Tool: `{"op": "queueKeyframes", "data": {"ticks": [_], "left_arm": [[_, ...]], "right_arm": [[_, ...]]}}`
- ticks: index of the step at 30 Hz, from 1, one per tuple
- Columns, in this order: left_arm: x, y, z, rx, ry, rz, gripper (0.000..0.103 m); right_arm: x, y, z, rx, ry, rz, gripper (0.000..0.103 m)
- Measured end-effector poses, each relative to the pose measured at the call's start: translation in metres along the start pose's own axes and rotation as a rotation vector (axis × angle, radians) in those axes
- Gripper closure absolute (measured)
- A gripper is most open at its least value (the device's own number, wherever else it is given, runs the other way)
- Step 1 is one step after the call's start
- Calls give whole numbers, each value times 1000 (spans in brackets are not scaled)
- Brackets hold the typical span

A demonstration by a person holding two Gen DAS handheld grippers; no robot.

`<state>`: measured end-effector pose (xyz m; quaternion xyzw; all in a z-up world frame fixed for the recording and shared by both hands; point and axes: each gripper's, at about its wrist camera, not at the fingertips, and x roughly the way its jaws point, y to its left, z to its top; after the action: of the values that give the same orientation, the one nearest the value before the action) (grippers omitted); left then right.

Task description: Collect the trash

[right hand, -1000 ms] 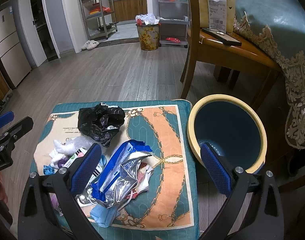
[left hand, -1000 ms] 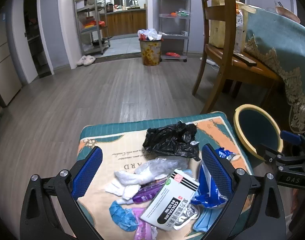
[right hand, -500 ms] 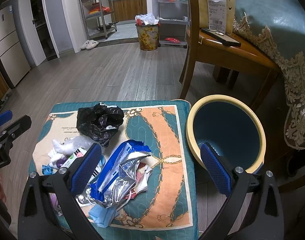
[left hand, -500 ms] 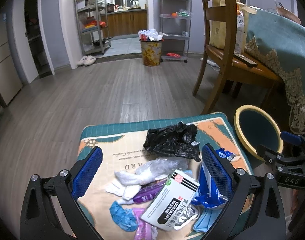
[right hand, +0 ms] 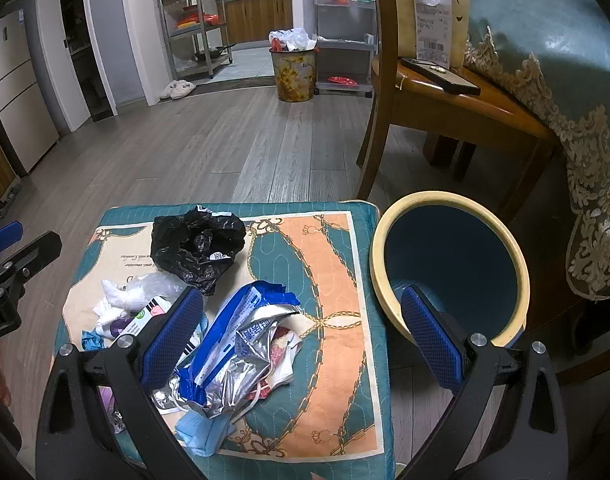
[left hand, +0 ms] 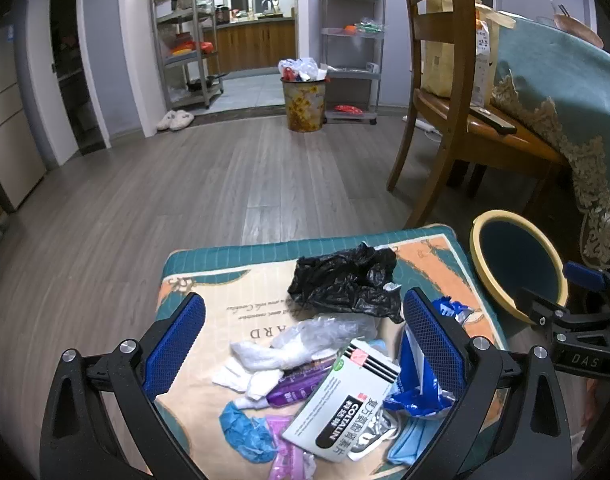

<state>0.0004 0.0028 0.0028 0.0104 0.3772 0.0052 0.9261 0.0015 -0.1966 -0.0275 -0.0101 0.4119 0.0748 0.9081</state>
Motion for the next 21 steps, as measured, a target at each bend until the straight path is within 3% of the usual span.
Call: {"op": "queueKeyframes", "data": {"ticks": [21], "left_arm": [[1,1,0,0,-4,3,4]], "right_arm": [[1,1,-1,0,2,-8,6]]}}
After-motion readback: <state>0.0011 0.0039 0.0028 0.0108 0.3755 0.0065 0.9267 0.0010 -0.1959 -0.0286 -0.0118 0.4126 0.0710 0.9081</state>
